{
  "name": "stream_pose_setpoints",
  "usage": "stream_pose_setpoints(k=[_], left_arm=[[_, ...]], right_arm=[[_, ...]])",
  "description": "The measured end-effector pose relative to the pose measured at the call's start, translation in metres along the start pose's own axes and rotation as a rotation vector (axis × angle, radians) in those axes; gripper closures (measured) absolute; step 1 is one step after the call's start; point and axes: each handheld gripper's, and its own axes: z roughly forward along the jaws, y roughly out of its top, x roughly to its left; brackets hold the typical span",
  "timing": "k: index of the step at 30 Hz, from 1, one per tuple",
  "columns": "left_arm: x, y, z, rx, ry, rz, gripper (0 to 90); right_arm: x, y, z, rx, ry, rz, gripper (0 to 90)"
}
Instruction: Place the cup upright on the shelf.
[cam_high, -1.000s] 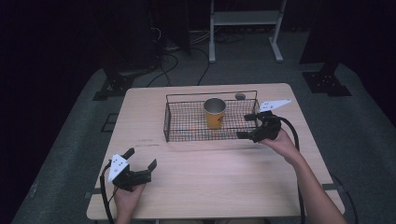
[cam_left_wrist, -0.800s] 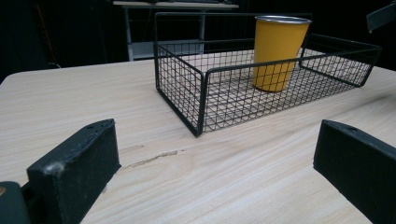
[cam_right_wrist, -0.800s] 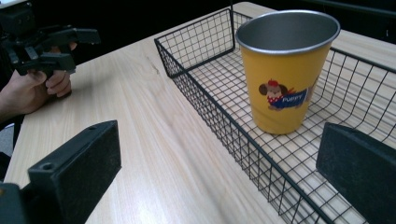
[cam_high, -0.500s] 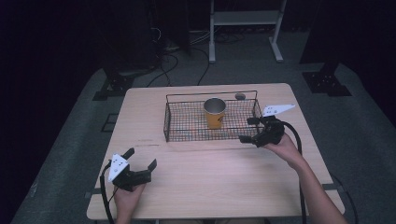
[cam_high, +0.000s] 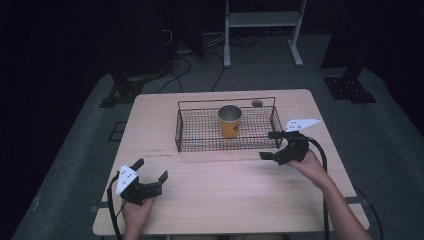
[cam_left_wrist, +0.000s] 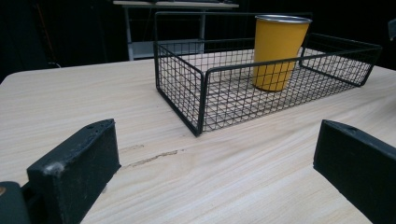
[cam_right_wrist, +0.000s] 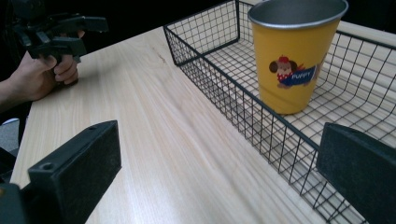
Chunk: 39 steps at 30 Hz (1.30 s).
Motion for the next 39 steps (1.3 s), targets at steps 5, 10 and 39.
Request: stream_pose_setpoints(k=[5,10,39], left_arm=[[0.0,0.0,0.0,0.0,0.001,0.0,0.0],[0.0,0.0,0.0,0.0,0.001,0.001,0.0],[0.0,0.0,0.0,-0.002,0.005,-0.002,0.0]], right_arm=[[0.003,-0.007,-0.003,-0.004,-0.004,0.004,0.0],[0.006,-0.012,-0.005,-0.006,-0.002,0.008,0.0],[0.02,-0.039,-0.015,-0.006,-0.043,0.025,0.0]])
